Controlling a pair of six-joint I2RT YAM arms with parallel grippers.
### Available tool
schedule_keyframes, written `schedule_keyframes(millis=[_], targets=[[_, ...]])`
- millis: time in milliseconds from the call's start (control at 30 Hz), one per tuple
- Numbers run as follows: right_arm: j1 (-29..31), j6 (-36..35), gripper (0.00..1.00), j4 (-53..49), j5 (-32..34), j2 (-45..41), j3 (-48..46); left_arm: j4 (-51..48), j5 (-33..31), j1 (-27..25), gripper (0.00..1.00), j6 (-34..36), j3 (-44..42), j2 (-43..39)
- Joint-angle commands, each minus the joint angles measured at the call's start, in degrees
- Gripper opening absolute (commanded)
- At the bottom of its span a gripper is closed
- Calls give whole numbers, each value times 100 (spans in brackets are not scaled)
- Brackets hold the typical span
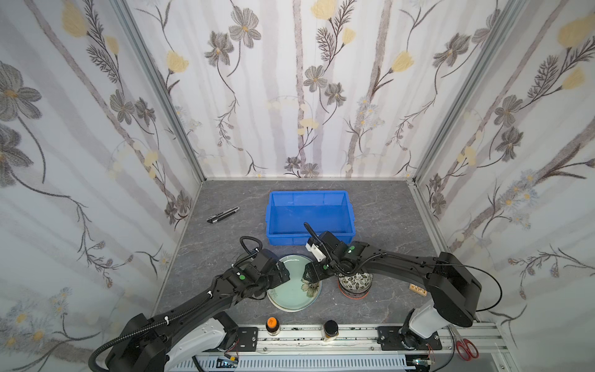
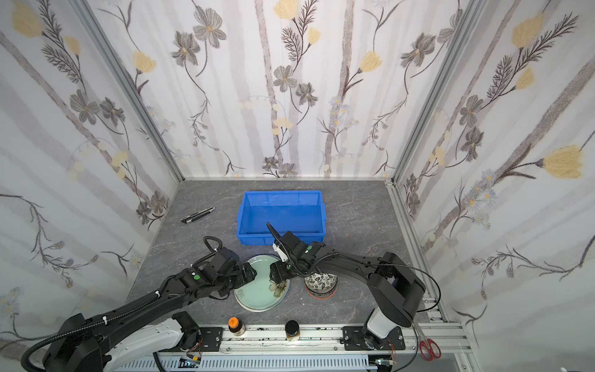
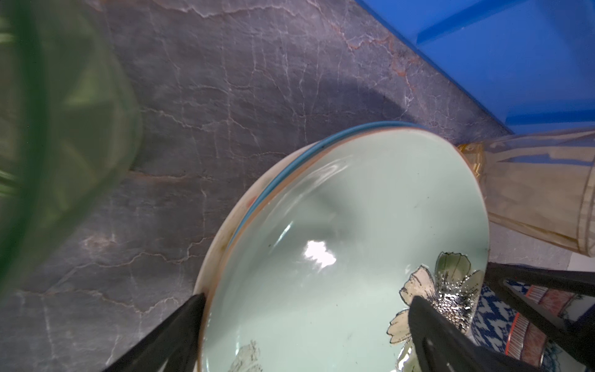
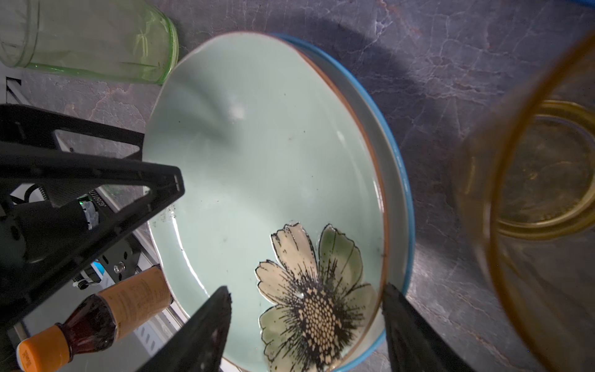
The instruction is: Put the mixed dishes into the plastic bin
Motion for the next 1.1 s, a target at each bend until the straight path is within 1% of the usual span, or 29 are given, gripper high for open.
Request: schedule_keyframes(millis=[0, 433, 633, 733, 1067], targets=[[5, 93, 74, 33, 130, 0, -24, 363, 71, -28, 100, -108, 97, 20], [41, 128, 73, 141, 13, -40, 5, 470, 54, -116, 100, -122, 188, 174], [35, 159, 71, 161, -1, -211, 18, 510, 35, -148, 100, -128, 183, 230], [36, 177, 67, 148, 39, -279, 18, 524, 32, -151, 100, -134, 176, 223], [43, 202, 66, 194, -17, -332, 12, 533, -51, -156, 100, -158, 139, 153]])
